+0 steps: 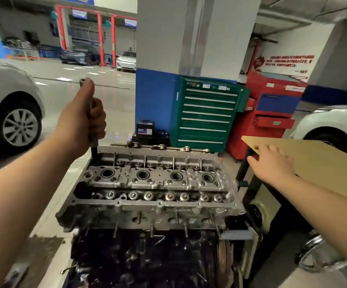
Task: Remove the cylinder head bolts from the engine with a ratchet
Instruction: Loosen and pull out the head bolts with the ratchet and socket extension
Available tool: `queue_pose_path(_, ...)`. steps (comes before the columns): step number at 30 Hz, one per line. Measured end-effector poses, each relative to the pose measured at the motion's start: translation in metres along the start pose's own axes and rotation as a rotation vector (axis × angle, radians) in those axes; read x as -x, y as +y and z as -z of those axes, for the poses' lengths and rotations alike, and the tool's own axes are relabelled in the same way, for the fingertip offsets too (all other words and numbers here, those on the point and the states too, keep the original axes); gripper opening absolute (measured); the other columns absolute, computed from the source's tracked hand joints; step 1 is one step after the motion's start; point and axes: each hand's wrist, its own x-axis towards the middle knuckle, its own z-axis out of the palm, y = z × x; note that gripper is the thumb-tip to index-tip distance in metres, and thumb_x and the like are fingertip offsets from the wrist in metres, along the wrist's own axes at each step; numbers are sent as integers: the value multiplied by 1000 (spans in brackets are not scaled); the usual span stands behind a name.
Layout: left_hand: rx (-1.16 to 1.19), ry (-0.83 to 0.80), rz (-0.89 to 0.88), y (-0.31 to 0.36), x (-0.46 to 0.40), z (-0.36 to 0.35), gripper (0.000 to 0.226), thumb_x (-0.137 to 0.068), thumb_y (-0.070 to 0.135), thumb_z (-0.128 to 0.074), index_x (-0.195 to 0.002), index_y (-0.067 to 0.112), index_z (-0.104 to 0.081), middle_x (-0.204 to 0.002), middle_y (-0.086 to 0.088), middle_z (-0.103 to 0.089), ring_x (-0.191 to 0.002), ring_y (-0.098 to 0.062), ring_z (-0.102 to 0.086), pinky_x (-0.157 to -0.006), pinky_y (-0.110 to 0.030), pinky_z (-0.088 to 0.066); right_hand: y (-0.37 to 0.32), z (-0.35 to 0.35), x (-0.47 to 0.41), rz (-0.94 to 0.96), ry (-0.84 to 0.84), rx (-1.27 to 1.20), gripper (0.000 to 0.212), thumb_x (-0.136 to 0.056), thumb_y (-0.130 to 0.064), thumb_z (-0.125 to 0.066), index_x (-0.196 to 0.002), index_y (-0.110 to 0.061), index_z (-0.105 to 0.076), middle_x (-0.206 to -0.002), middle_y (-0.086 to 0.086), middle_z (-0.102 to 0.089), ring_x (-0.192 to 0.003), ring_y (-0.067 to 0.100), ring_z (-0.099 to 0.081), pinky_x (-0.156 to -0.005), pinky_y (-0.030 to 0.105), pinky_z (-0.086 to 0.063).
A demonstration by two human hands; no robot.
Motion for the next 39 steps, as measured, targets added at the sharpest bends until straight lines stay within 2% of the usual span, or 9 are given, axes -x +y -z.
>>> queue_pose_path(5, 33, 10, -7, 0, 2, -2, 68, -94, 83, -35, -63, 23, -23, -57, 3, -11, -54, -18, -4, -53, -34, -5, 74, -42, 21, -104, -190, 78, 63, -99, -59, -45, -152, -26, -37, -148, 10, -50, -134, 36, -46, -106, 52, -44)
queue_pose_path(10, 1, 10, -12, -2, -1, 3, 70, -89, 86, -41, -66, 23, -21, -53, 4, -16, -48, -16, -10, -47, -28, -12, 81, -52, 27, -14, -88, 74, 57, -100, -48, -53, -150, -26, -37, -139, 9, -55, -128, 34, -51, -100, 51, -48)
queue_pose_path(16, -19, 36, -8, -1, 2, 2, 69, -75, 89, -52, -61, 26, -29, -56, 4, -16, -48, -17, -11, -45, -26, -15, 58, -37, 33, 43, -114, -272, 37, -96, -29, -71, -126, -35, -51, -113, 3, -66, -96, 27, -64, -81, 44, -55)
queue_pose_path(20, 29, -17, -7, -2, 1, 6, 70, -82, 90, -44, -60, 25, -32, -57, 3, -17, -49, -17, -10, -44, -26, -15, -4, 12, 12, 35, 9, -717, 29, -101, -28, -64, -128, -18, -58, -92, 0, -65, -74, 17, -57, -64, 32, -43)
queue_pose_path(24, 101, -7, 29, -3, -2, 8, 75, -95, 84, -26, -57, 20, -37, -52, 3, -21, -46, -15, -12, -42, -23, -17, -109, 95, 7, 201, -168, -1209, 11, -102, -18, -64, -110, -11, -64, -77, 7, -57, -57, 16, -49, -40, 25, -37)
queue_pose_path(27, 87, 26, 30, -4, -5, 5, 70, -103, 72, -28, -57, 20, -38, -52, 2, -25, -46, -16, -15, -41, -23, -18, -187, 144, 18, 452, -399, -1238, 15, -102, -25, -64, -97, -12, -68, -74, 7, -60, -52, 18, -52, -39, 27, -41)
queue_pose_path(33, 42, 97, 24, -3, -4, 0, 67, -104, 67, -30, -55, 21, -36, -54, 0, -24, -45, -16, -16, -45, -26, -13, -305, 198, 42, 637, -853, -1038, 34, -105, -46, -48, -108, -16, -63, -72, 6, -58, -51, 17, -46, -42, 25, -40)
queue_pose_path(35, 35, 105, 17, -5, -5, 1, 68, -103, 70, -30, -55, 22, -37, -54, 0, -24, -44, -16, -16, -43, -24, -14, -327, 206, 45, 635, -854, -976, 38, -101, -56, -50, -101, -20, -63, -68, 3, -55, -47, 16, -40, -42, 23, -35)
queue_pose_path(39, 20, 95, -6, -10, -9, 4, 69, -100, 74, -30, -54, 24, -38, -56, -1, -23, -46, -17, -16, -44, -24, -15, -348, 215, 42, 588, -751, -919, 41, -102, -50, -49, -81, -25, -73, -63, 6, -53, -40, 15, -31, -39, 20, -26)
